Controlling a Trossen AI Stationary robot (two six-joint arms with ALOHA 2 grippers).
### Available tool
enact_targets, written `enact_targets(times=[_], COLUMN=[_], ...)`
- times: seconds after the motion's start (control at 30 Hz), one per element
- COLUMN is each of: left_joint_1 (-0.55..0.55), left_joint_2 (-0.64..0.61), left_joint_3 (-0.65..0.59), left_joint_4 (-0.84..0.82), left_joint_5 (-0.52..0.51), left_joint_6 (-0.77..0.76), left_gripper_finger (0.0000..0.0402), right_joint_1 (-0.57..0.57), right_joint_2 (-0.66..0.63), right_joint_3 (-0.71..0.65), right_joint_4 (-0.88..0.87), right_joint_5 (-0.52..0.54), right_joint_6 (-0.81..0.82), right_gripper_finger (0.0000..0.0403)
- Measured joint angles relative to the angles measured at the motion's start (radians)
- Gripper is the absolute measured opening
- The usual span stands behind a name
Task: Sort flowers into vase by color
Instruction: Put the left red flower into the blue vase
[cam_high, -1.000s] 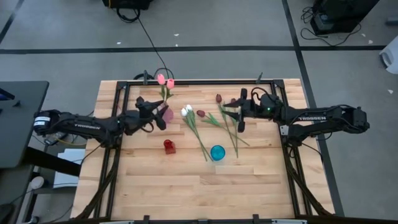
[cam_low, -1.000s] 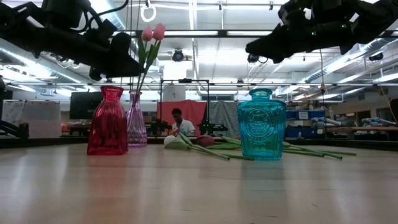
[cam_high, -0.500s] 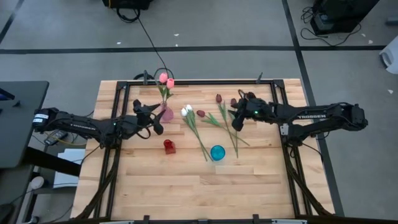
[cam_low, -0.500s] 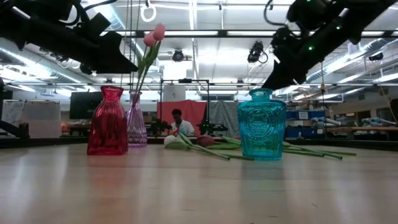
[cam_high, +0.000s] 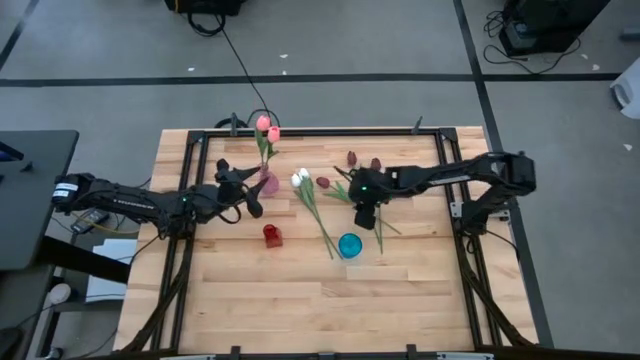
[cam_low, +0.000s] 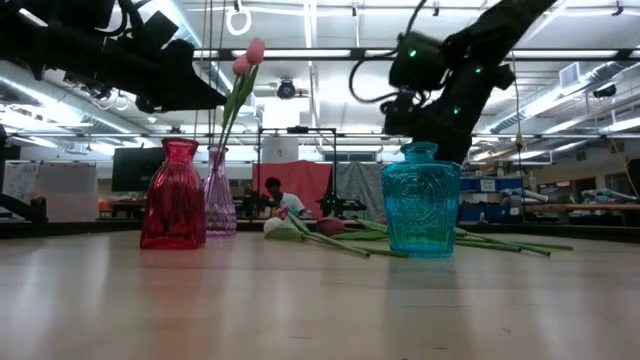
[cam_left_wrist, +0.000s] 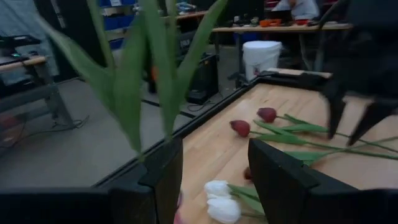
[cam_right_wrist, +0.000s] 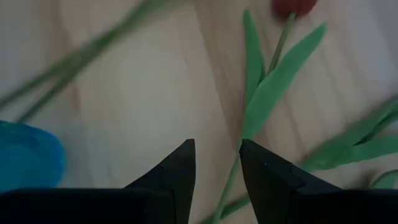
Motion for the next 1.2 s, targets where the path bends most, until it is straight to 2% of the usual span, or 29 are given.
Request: enact_targets(times=[0.13, 0.23, 0.43, 0.53, 0.67, 0.8, 0.97, 1.2], left_joint_1=[-0.017, -0.059, -0.158, -0.191, -0.212, -0.222, -0.222, -0.222], left_joint_2=[0.0, 0.0, 0.0, 0.0, 0.0, 0.0, 0.001, 0.002], left_joint_3=[0.0, 0.0, 0.0, 0.0, 0.0, 0.0, 0.0, 0.0], left_joint_4=[-0.013, -0.014, -0.012, -0.012, -0.015, -0.036, -0.036, -0.068], left_joint_5=[0.041, 0.032, -0.132, -0.173, -0.136, -0.067, -0.065, -0.059], left_joint_6=[-0.037, -0.037, 0.034, 0.053, 0.038, 0.011, -0.016, -0.07], left_gripper_finger=[0.0187, 0.0187, 0.0178, 0.0172, 0.0171, 0.017, 0.017, 0.017], right_joint_1=[-0.002, -0.003, -0.014, -0.024, -0.029, -0.029, -0.031, 0.017], right_joint_2=[0.085, 0.123, 0.176, 0.204, 0.209, 0.185, 0.115, -0.051], right_joint_3=[0.066, 0.093, 0.106, 0.106, 0.108, 0.105, 0.106, 0.206], right_joint_4=[-0.113, -0.116, -0.056, -0.062, -0.058, -0.063, -0.093, -0.185], right_joint_5=[0.055, 0.062, 0.056, 0.059, 0.066, 0.111, 0.136, 0.137], right_joint_6=[-0.016, -0.033, -0.042, -0.026, 0.016, 0.044, 0.08, 0.111], right_gripper_finger=[0.014, 0.014, 0.0138, 0.0119, 0.0062, 0.001, 0.0009, 0.0007])
